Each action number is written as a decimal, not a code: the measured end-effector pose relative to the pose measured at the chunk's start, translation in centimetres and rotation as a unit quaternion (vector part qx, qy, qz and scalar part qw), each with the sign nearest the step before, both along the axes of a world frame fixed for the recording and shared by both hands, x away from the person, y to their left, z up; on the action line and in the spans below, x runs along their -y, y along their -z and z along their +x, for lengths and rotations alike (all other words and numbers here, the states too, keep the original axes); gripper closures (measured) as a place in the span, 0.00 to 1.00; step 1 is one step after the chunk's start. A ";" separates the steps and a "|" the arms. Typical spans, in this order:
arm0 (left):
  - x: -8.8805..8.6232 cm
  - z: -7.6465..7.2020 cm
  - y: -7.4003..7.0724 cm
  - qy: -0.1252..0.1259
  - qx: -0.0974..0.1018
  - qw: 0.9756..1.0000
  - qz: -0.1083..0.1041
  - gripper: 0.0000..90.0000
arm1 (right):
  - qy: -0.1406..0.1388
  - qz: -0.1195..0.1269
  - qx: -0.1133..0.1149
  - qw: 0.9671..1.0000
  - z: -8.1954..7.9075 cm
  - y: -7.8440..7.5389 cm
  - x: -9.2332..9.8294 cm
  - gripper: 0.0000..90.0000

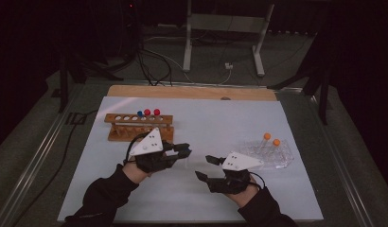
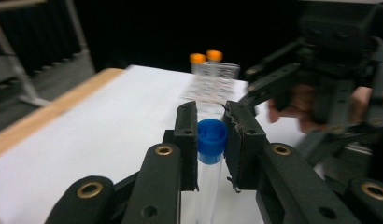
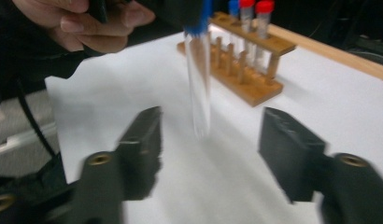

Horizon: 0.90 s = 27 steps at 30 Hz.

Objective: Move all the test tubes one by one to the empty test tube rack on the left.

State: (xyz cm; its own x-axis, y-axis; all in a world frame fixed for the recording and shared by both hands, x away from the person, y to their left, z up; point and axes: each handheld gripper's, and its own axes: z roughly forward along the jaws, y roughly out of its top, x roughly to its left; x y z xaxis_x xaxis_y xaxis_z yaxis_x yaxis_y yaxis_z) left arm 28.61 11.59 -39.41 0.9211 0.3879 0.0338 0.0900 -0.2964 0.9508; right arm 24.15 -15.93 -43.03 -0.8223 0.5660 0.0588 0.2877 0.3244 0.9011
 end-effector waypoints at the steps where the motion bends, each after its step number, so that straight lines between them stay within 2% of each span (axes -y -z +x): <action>1: -0.5 0.2 -0.3 -0.012 0.003 1.000 -0.001 0.86 | 0.004 0.002 0.000 1.000 0.1 0.0 0.2 0.29; 4: -2.1 0.9 -1.2 -0.044 0.015 0.999 -0.008 0.86 | 0.020 0.012 0.004 1.000 0.3 -0.2 0.7 0.16; 5: -2.7 1.2 -1.5 -0.052 0.017 0.998 -0.010 0.86 | 0.025 0.016 0.002 1.000 0.4 -0.3 0.9 0.14; 7: -3.8 1.7 -2.2 -0.075 0.026 0.997 -0.007 0.86 | 0.032 0.021 0.004 0.999 0.6 -0.3 1.3 0.11; 10: -5.4 2.6 -3.2 -0.108 0.035 0.994 -0.002 0.86 | 0.030 0.015 0.009 0.999 0.7 -0.4 1.5 0.01; 13: -7.0 3.6 -3.8 -0.136 0.038 0.990 0.004 0.86 | 0.037 0.015 0.009 0.999 0.7 -0.5 1.7 0.01; 15: -7.9 4.2 -4.0 -0.156 0.040 0.987 0.008 0.86 | 0.038 0.022 0.008 0.999 0.7 -0.5 2.0 0.00; 20: -10.2 5.7 -4.2 -0.197 0.040 0.979 0.015 0.86 | 0.041 0.022 0.013 0.999 0.6 -0.7 2.1 0.00; 27: -12.9 7.9 -3.5 -0.244 0.032 0.969 -0.001 0.86 | 0.040 0.022 0.014 0.999 0.7 -0.8 2.1 0.00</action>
State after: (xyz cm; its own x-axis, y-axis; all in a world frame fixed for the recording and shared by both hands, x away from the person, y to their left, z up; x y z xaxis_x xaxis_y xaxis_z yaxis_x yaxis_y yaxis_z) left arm 36.50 24.54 -35.95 0.6239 0.7770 0.0838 0.1590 -0.2312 0.9598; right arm 24.84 -18.08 -42.24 -0.7759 0.6277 0.0629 0.2864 0.2616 0.9217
